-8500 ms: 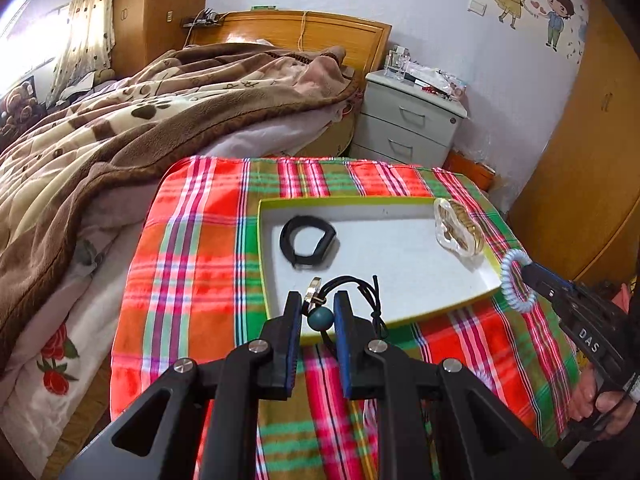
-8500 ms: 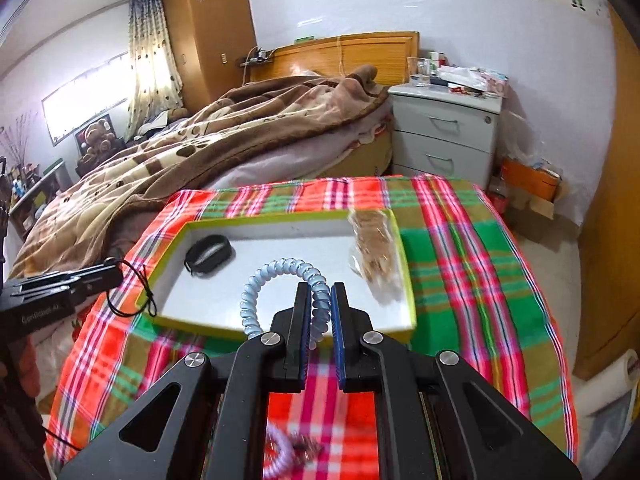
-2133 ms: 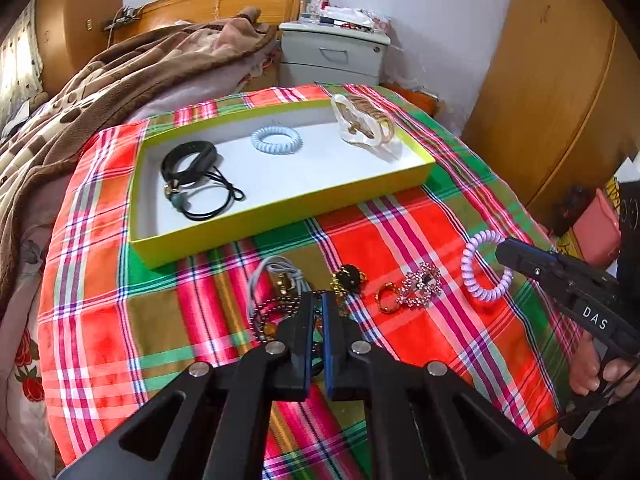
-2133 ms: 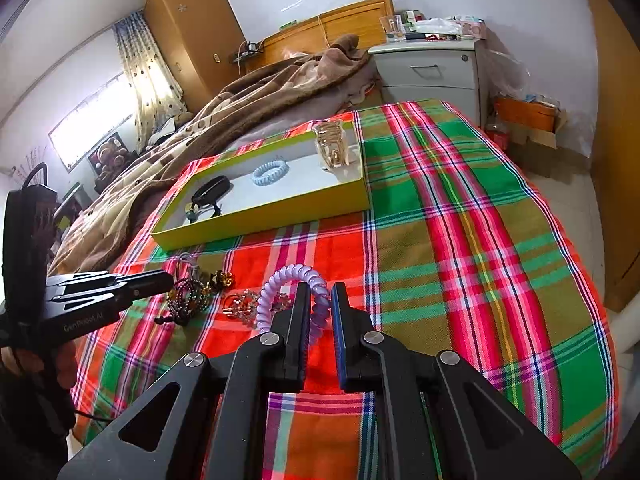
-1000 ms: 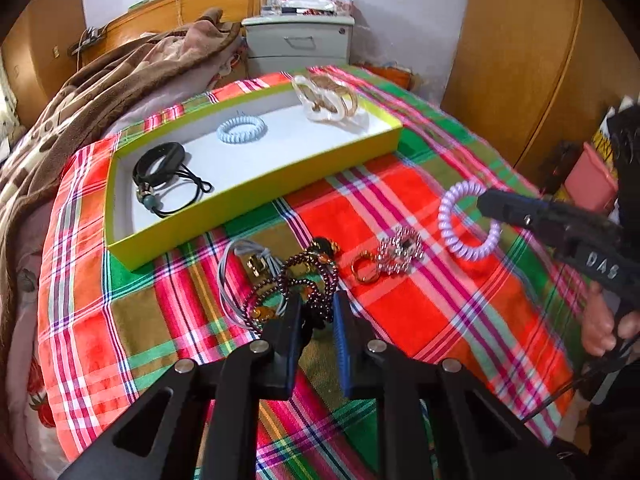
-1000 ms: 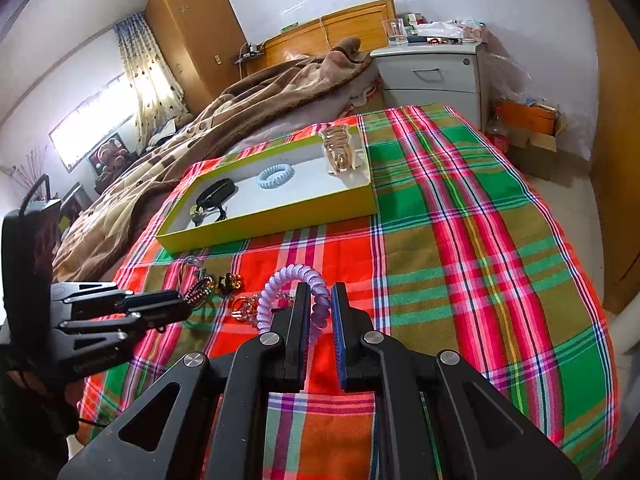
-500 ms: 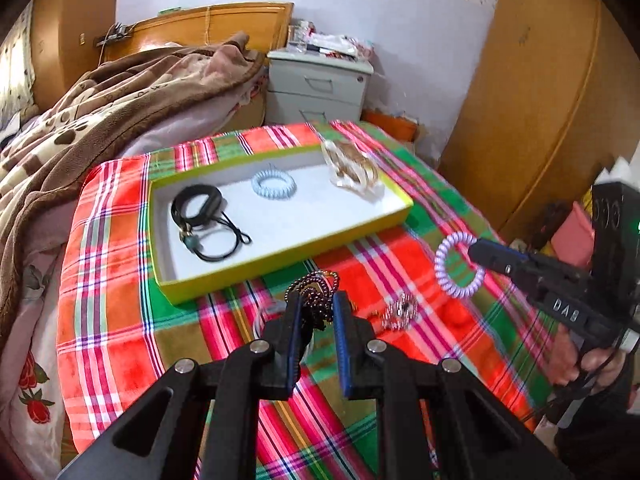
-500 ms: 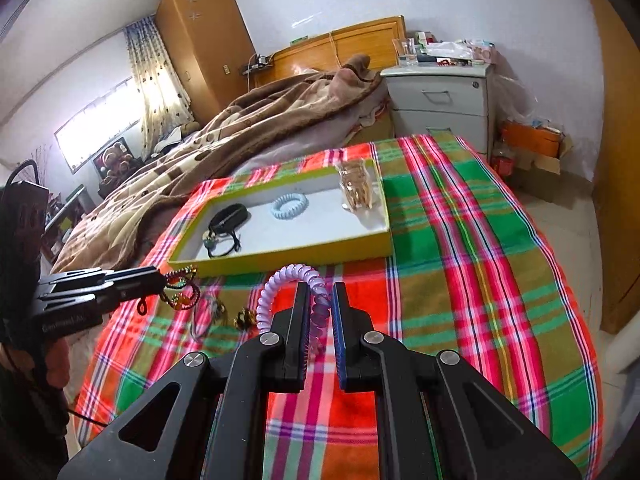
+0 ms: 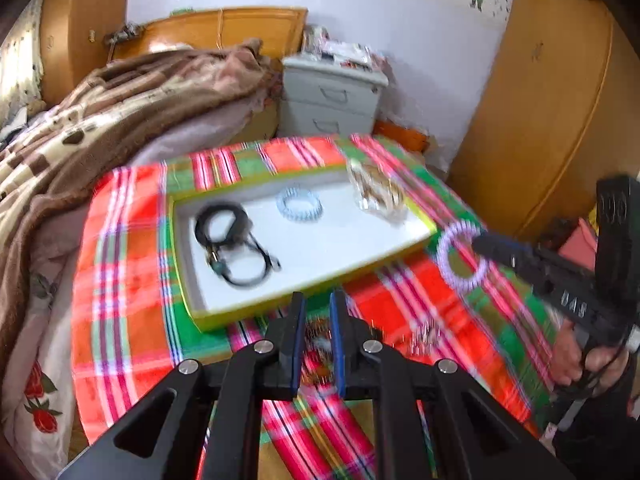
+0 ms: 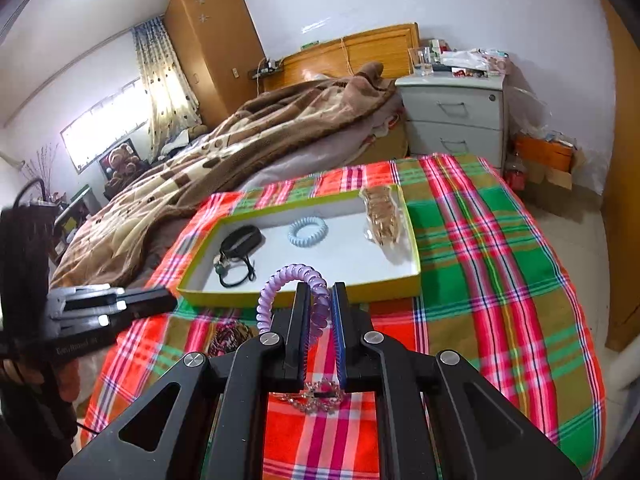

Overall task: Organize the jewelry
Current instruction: 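Lift the dark beaded necklace with the left tool while the right tool carries the lavender hair tie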

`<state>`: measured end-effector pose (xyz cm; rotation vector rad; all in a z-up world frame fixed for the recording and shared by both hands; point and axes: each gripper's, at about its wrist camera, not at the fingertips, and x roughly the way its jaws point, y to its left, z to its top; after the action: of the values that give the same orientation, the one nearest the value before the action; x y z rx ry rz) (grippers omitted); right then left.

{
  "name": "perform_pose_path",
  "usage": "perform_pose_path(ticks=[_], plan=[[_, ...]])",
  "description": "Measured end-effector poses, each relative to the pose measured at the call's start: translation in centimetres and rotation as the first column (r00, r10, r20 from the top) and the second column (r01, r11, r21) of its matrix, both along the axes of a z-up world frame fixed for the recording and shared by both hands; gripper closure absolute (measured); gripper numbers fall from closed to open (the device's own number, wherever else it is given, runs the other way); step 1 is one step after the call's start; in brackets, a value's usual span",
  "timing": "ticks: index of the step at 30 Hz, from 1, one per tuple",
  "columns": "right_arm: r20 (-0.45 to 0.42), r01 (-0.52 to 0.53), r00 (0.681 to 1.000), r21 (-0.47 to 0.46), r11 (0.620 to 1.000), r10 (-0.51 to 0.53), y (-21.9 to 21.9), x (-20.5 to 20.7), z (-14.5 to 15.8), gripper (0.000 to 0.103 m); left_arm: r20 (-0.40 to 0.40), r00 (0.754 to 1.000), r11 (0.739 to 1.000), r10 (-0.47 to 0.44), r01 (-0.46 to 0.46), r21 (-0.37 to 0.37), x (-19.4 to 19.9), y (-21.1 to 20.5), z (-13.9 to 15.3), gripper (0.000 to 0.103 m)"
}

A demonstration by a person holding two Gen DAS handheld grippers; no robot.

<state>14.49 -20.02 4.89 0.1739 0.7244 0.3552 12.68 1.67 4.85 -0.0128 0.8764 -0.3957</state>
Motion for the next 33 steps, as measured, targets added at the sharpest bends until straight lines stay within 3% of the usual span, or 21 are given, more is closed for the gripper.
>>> perform_pose_path(ticks=[4,8,13,15,18,22,33], plan=[[-0.025,0.001,1.000,-0.002,1.000,-0.001,0.0,-0.1,-0.9,0.092,-0.072,0.997,0.999,-0.027,0.030,0.043,-0.5,-1.1,-2.6,0.087],[-0.045,0.010,0.999,0.002,1.000,-0.010,-0.3,-0.1,-1.5,0.092,-0.075,0.995,0.996,-0.068,0.072,0.051,-0.6,-2.8,-3.7,0.066],[-0.050,0.011,0.999,0.004,1.000,-0.011,-0.4,-0.1,-1.6,0.092,-0.094,0.991,0.986,-0.091,0.103,0.135,0.5,-4.9,-5.1,0.061],[-0.049,0.009,0.999,0.003,1.000,-0.009,-0.3,0.0,-1.5,0.092,-0.102,0.991,0.978,-0.083,0.100,0.181,0.8,-5.5,-5.8,0.061],[-0.049,0.005,0.999,0.002,1.000,-0.005,-0.2,0.0,-1.5,0.092,-0.112,0.992,0.982,-0.049,0.069,0.177,1.2,-5.3,-6.3,0.061],[-0.046,0.005,0.999,0.001,1.000,-0.005,-0.1,0.1,-1.4,0.092,-0.091,0.995,0.981,-0.025,0.042,0.188,1.4,-4.8,-5.9,0.085],[-0.007,-0.004,1.000,-0.011,1.000,0.004,0.8,1.1,0.4,0.092,-0.025,1.000,0.997,0.004,-0.002,0.074,1.3,-1.9,-1.8,0.087]])
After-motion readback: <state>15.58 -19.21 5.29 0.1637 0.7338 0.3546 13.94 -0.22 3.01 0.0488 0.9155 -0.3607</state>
